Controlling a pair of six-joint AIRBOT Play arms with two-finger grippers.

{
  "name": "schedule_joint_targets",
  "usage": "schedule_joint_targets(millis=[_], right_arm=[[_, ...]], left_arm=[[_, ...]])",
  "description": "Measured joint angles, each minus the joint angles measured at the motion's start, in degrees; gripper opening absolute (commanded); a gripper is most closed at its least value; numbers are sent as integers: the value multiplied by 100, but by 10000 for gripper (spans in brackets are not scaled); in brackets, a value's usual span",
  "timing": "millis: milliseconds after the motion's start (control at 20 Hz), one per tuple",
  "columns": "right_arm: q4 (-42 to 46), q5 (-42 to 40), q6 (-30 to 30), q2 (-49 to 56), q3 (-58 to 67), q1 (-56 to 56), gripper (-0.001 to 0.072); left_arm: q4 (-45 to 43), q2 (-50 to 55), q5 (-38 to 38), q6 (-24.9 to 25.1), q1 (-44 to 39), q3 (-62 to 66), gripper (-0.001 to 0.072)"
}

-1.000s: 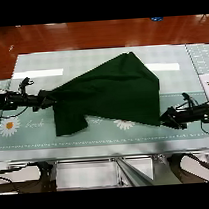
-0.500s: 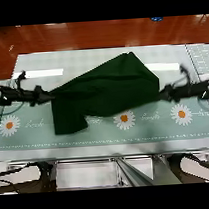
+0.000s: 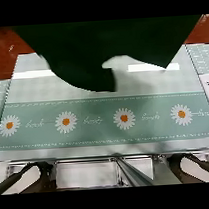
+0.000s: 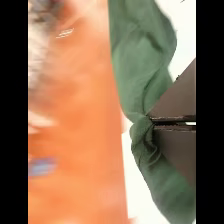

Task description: Fold the shirts.

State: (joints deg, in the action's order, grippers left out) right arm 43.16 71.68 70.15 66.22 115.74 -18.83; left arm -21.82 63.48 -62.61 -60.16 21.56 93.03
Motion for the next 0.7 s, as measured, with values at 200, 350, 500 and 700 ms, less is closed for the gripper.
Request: schedule_joint_targets(millis=[200, 350, 500, 700], right_arm=[[540, -238, 267, -704, 629, 0, 23], [811, -85, 437, -1408, 505, 0, 23], [1025, 20, 540, -2240, -227, 0, 23], [1613, 85, 837, -3104, -1438, 0, 23]], left_arm=[[-177, -1049, 420, -24, 247, 627, 14], [-885, -1899, 433, -160, 400, 769, 14], [-2035, -2669, 352, -605, 466, 807, 14], [-3239, -3390, 179, -1121, 494, 289, 14]])
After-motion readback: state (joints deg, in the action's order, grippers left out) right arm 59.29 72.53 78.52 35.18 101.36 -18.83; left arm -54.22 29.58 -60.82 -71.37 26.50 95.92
